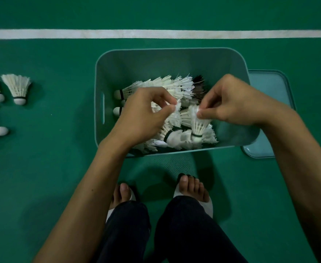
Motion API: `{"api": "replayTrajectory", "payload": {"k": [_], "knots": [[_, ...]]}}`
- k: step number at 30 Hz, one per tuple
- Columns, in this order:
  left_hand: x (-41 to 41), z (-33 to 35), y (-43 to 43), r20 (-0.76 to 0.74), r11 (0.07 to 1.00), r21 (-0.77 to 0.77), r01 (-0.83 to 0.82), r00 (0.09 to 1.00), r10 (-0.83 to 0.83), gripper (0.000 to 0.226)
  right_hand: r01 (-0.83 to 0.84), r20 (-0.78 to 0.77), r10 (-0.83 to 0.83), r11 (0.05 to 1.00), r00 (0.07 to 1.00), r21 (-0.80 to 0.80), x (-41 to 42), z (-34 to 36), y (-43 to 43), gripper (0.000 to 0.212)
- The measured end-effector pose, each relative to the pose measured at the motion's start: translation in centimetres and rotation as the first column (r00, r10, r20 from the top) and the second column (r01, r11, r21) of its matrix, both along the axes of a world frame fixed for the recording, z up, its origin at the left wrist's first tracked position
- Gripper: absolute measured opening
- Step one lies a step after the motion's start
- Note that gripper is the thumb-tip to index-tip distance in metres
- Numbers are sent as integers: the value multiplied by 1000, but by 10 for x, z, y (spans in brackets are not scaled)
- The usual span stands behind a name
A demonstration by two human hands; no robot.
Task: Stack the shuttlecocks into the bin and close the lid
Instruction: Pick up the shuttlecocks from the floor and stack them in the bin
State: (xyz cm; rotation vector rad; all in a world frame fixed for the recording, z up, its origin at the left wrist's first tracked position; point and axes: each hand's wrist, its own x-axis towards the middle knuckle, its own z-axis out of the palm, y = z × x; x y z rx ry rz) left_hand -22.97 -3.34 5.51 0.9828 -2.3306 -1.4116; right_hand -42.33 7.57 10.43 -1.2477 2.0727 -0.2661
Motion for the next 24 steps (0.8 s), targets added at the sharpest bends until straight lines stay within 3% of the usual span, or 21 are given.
{"api": "replayTrajectory", "payload": {"k": [2,4,10,12,14,16,19,24], "knots": [[3,-2,-2,31,990,-91,-112,993,116,5,228,-191,-235,972,953,-61,-2,-15,1,5],[5,-4,-5,39,978,-116,-175,983,180,5,457,-208,-479,877,853,-147,3,-28,1,9],[10,-5,-4,84,974,-91,-207,973,215,9,743,131,-732,665,668,-76,31,-54,-12,22],[11,-6,-1,95,972,-87,-219,969,227,11,816,290,-786,577,546,27,36,-67,-22,17],[9,-7,0,100,966,-77,-246,962,253,11,864,455,-812,479,367,158,39,-77,-35,11],[6,-7,2,97,957,-72,-281,953,287,10,886,519,-818,408,248,221,38,-84,-47,25],[-2,-6,4,81,939,-71,-338,936,343,7,887,507,-820,413,265,205,31,-90,-54,34],[-12,-4,9,38,907,3,-422,906,421,5,744,248,-724,668,644,19,27,-67,-35,33]]}}
